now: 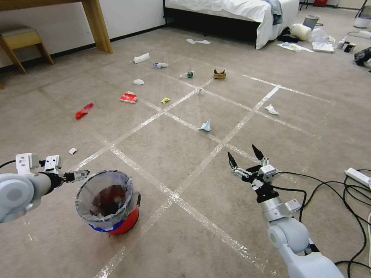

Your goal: Pick up the trash bin and place the garbage on the floor into it.

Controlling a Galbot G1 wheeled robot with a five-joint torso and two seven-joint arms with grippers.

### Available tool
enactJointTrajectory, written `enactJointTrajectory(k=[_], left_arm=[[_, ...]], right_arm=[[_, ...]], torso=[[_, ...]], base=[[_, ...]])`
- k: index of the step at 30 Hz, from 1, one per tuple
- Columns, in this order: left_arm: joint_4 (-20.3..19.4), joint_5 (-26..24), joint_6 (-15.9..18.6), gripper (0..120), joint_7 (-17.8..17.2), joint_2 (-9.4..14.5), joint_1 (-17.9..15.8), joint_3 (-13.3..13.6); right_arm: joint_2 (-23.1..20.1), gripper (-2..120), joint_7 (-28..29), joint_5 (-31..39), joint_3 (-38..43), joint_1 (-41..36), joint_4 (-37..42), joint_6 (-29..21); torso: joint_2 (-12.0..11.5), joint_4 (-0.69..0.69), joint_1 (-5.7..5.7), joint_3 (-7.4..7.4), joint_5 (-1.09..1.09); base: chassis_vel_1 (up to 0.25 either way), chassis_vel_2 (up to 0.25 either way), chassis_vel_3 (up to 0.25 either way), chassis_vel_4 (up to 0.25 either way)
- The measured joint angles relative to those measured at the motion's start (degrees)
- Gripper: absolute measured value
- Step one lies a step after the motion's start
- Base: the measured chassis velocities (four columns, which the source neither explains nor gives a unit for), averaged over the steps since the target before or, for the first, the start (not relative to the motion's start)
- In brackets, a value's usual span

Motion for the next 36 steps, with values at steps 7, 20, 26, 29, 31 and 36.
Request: enactJointTrajectory(k=[7,20,26,29,31,36], left_arm=[[5.8,9.4,-0.3,96,9.6,1.3,1.5,1.6],[12.3,9.9,-2.7,95,17.6,-1.0,1.7,2.9],[11.5,8.8,-2.7,95,17.5,-1.7,0.8,4.2],[12.1,8.2,-2.8,95,17.2,-2.1,-3.3,7.9],[12.4,8.0,-2.8,95,17.1,-2.2,-4.5,8.8],[14.0,8.1,-3.0,94,17.1,-2.2,-5.5,10.0]], right_arm=[[-0.1,100,0.0,-0.1,-0.4,0.3,-0.4,0.0],[0.5,100,0.3,-0.6,-3.0,1.9,-2.2,0.0],[1.4,100,0.5,-0.7,-3.9,2.7,-3.1,-0.1],[1.8,100,0.5,-0.8,-4.2,3.1,-3.8,-0.1],[1.8,100,0.5,-0.8,-4.2,3.1,-3.9,-0.1],[1.7,100,0.6,-0.7,-5.2,4.3,-5.0,0.0]], torso=[[0.0,0.0,0.0,0.0,0.0],[0.0,0.0,0.0,0.0,-0.01],[0.0,0.0,0.0,0.0,0.0],[0.0,0.01,0.0,0.0,-0.01],[0.0,-0.02,0.0,0.0,-0.01],[0.0,0.0,0.0,0.0,-0.01]], base=[[0.0,0.0,0.0,0.0],[0.0,0.0,0.0,0.0],[0.0,0.0,0.0,0.0],[0.0,0.0,0.0,0.0],[0.0,0.0,0.0,0.0],[0.0,0.0,0.0,0.0]])
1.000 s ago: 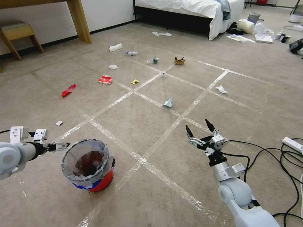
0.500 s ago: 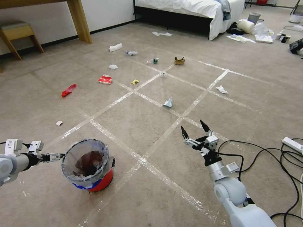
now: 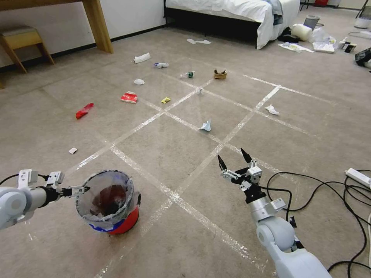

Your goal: Pick up the trash bin and place the garbage on the floor into it.

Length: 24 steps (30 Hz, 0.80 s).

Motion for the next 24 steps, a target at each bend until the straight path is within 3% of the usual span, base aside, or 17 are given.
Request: enactJointTrajectory(k=[8,16,24], left_arm=[[3.4,1.4,-1.2,96,2.1,-1.7,-0.3,1.5],[3.4,1.1,-1.2,93,2.7,-2.3,-0.4,2.2],[2.1,-0.1,-0.8,69,1.9,-2.9,-0.7,2.9]], right_arm=[[1.4,100,0.0,-0.2,-1.8,1.6,-1.5,0.0],[2.4,100,0.0,-0.9,-2.7,2.1,-2.8,0.3],[2.7,100,0.0,-0.9,-3.1,2.6,-3.2,0.4]], torso=[[0.0,0.01,0.0,0.0,-0.01],[0.0,0.01,0.0,0.0,-0.01],[0.0,0.0,0.0,0.0,0.0]], base=[[0.0,0.0,0.0,0.0],[0.0,0.0,0.0,0.0],[0.0,0.0,0.0,0.0]])
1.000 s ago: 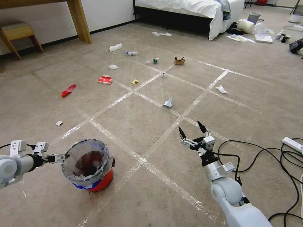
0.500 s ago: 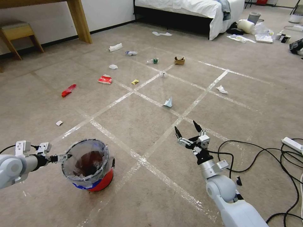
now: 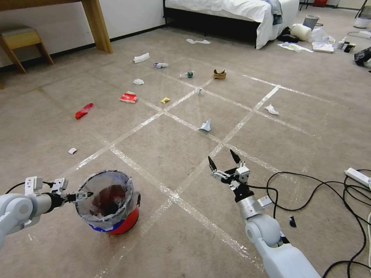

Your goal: Pick up the trash bin and place the garbage on the floor into it.

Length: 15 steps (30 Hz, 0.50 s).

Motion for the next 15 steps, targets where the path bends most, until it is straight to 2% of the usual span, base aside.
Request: enactJointTrajectory(k=[2,3,8,9,12,13,15], left_arm=[[-0.3,-0.3,0.3,57,-0.9,0.0,0.2,0.1],[-0.3,-0.3,0.3,57,-0.9,0.0,0.2,0.1],[-0.9,-0.9,0.4,38,-1.5,0.6,0.8,0.0],[-0.9,-0.9,0.4,38,-1.5,0.6,0.8,0.0],[-1.3,-1.7,0.5,23,-2.9,0.7,1.2,-0.3],[-1.3,-1.7,0.5,23,-2.9,0.7,1.2,-0.3],[-1.5,-2.0,0.5,15,-3.7,0.5,1.2,-0.3]], right_arm=[[-0.1,100,0.0,0.0,0.0,0.0,0.1,0.0],[-0.1,100,0.0,0.0,0.0,0.0,0.1,0.0],[-0.3,100,0.0,0.0,0.0,-0.5,0.5,0.0],[-0.3,100,0.0,0.0,0.0,-0.5,0.5,0.0],[-0.5,100,0.1,0.0,0.2,-0.8,0.8,0.0],[-0.5,100,0.1,0.0,0.2,-0.8,0.8,0.0],[-0.6,100,0.2,0.1,0.3,-1.0,1.0,0.0]], torso=[[0.0,0.0,0.0,0.0,0.0],[0.0,0.0,0.0,0.0,0.0],[0.0,0.0,0.0,0.0,0.0],[0.0,0.0,0.0,0.0,0.0],[0.0,0.0,0.0,0.0,0.0],[0.0,0.0,0.0,0.0,0.0],[0.0,0.0,0.0,0.0,0.0]], base=[[0.0,0.0,0.0,0.0],[0.0,0.0,0.0,0.0],[0.0,0.0,0.0,0.0],[0.0,0.0,0.0,0.0],[0.0,0.0,0.0,0.0],[0.0,0.0,0.0,0.0],[0.0,0.0,0.0,0.0]])
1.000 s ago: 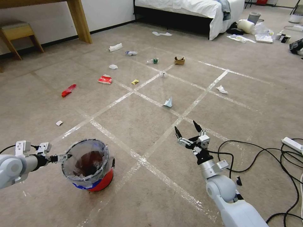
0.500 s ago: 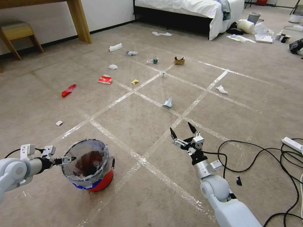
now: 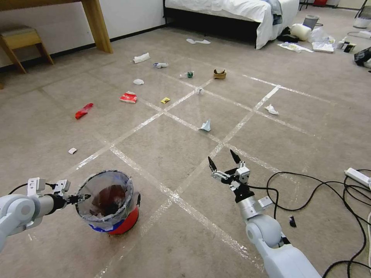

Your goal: Pick up the trash bin and place the garbage on the floor into it.

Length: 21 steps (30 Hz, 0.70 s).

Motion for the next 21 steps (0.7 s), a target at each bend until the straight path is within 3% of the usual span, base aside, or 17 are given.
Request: enactJointTrajectory(k=[1,3,7,16,21], left_arm=[[0.0,0.0,0.0,15,0.0,0.0,0.0,0.0],[-0.5,-0.7,0.2,1,-1.1,-0.5,0.1,0.0],[-0.9,-0.8,0.2,0,-2.0,-0.8,0.4,-0.5],[-4.3,-3.1,0.3,0,-4.3,-0.1,3.8,-4.3],[-7.0,-5.4,0.7,0,-7.3,0.5,4.5,-5.5]], right_arm=[[0.0,100,0.0,0.0,0.0,0.0,0.0,0.0],[0.2,100,0.6,0.3,0.3,-0.1,0.1,0.0],[0.9,100,0.8,1.0,0.6,-0.4,0.5,0.1],[2.5,100,1.6,0.4,3.0,-1.9,2.0,0.4],[2.3,100,1.5,0.2,4.5,-3.1,3.5,0.4]], torso=[[0.0,0.0,0.0,0.0,0.0],[0.0,0.0,0.0,0.0,-0.01],[0.0,0.0,0.0,0.0,0.0],[0.0,0.0,0.0,0.0,0.0],[0.0,0.02,0.0,0.0,0.0]], base=[[0.0,0.0,0.0,0.0],[0.0,0.0,0.0,0.0],[0.0,0.0,0.0,0.0],[0.0,0.0,0.0,0.0],[0.0,0.0,0.0,0.0]])
